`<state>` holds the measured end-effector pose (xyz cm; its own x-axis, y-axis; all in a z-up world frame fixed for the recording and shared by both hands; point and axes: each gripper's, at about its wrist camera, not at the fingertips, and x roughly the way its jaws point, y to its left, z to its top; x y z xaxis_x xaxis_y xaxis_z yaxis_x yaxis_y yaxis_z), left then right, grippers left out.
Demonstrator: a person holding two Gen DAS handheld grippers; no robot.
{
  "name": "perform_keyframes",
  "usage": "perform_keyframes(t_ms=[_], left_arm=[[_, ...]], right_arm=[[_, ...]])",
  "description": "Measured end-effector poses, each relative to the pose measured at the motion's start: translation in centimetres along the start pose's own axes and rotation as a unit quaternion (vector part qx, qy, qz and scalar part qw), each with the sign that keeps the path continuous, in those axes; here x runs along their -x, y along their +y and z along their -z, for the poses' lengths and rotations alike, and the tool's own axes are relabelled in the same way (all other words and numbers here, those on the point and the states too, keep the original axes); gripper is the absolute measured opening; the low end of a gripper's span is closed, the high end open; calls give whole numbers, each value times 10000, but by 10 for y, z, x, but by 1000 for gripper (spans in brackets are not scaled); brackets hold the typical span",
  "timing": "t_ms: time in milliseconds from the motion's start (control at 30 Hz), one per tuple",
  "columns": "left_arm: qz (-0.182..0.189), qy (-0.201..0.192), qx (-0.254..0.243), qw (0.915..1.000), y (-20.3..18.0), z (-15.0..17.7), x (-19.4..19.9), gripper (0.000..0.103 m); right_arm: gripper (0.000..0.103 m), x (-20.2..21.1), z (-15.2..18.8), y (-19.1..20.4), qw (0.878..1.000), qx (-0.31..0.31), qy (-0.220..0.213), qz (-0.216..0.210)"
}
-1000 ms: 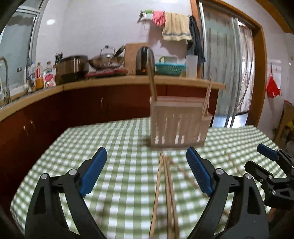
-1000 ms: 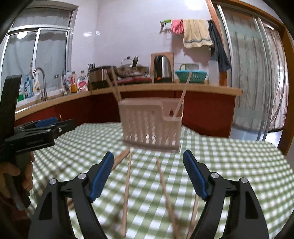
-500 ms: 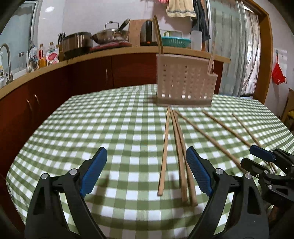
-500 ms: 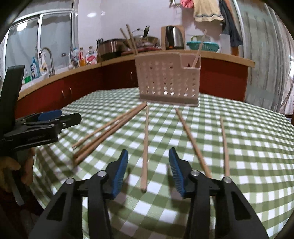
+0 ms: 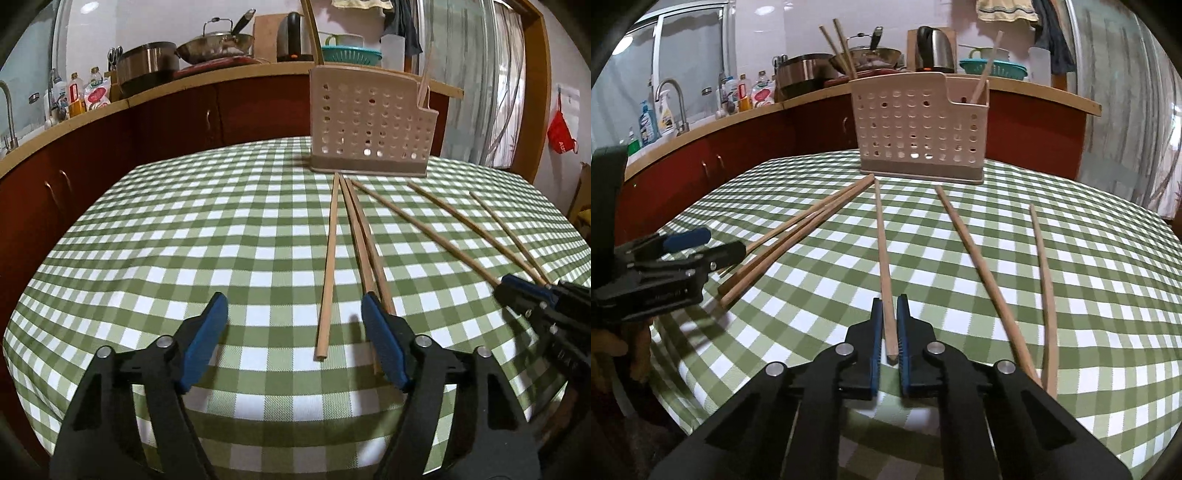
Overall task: Organize utensils
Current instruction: 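Move both tools back to the chopsticks and close each on one chopstick, then lift the chopsticks upright with both tools and carry them over the caddy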
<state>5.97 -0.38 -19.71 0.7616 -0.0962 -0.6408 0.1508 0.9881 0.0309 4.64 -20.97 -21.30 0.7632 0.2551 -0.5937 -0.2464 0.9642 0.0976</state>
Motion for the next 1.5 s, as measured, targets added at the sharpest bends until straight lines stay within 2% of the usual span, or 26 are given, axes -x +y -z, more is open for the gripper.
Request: perform_keyframes(t_ms=[100,233,333,400,500,567,733,1000,1500], left_arm=[[7,114,12,9999,0,2,-5,59],[38,124,45,9999,0,3,-9,56],[120,92,10,9999,-3,3,-10,47],[187,77,-56,9998,-5,2,-9,31],[274,68,-197,9994,-11,3,-8,14],[288,77,-261,9992,-13,3,-7,7],[299,71,-219,9993,-11,2,-3,6],[316,-162,-213,9991,-7,-6,18,6],[279,-851,-120,9959,-3,-26,70,6]], right_arm=[[8,0,0,-3,10000,-55,0,40],[8,0,-1,-6,9999,-94,3,47],[8,0,-1,-6,9999,-95,3,45],[8,0,-1,-6,9999,-99,5,41],[8,0,-1,-6,9999,-96,5,44],[7,0,0,-6,9999,-93,5,44],[7,2,-2,-5,10000,-77,-30,48],[7,17,-8,-6,9996,-94,-237,87],[7,62,-31,-5,9959,-38,-888,178]])
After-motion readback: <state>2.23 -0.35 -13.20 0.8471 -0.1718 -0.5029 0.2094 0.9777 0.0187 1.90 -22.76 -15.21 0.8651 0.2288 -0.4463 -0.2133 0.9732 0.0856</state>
